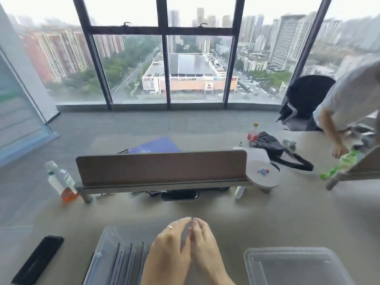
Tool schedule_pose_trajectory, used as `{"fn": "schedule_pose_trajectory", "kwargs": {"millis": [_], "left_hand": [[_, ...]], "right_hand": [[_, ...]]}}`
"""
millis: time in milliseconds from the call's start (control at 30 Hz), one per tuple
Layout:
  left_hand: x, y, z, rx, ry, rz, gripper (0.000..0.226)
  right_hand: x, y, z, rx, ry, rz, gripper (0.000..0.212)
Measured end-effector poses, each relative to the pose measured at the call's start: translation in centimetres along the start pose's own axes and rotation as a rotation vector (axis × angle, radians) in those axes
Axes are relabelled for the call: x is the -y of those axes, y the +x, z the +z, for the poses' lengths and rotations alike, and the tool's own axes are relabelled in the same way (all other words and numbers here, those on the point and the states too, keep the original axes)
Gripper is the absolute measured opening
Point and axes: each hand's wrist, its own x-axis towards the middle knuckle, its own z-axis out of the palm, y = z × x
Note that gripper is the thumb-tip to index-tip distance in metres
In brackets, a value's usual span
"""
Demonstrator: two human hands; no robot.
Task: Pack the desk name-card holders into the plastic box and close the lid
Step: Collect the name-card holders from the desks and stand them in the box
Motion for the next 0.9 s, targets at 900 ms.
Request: {"fn": "schedule_pose_trajectory", "kwargs": {"millis": [900], "left_hand": [[-18.2, 1.5, 2.6, -0.034, -0.551, 0.217, 0.064]], "right_hand": [[10.0, -5.7, -23.5, -0.229, -0.05, -0.558, 0.058]]}}
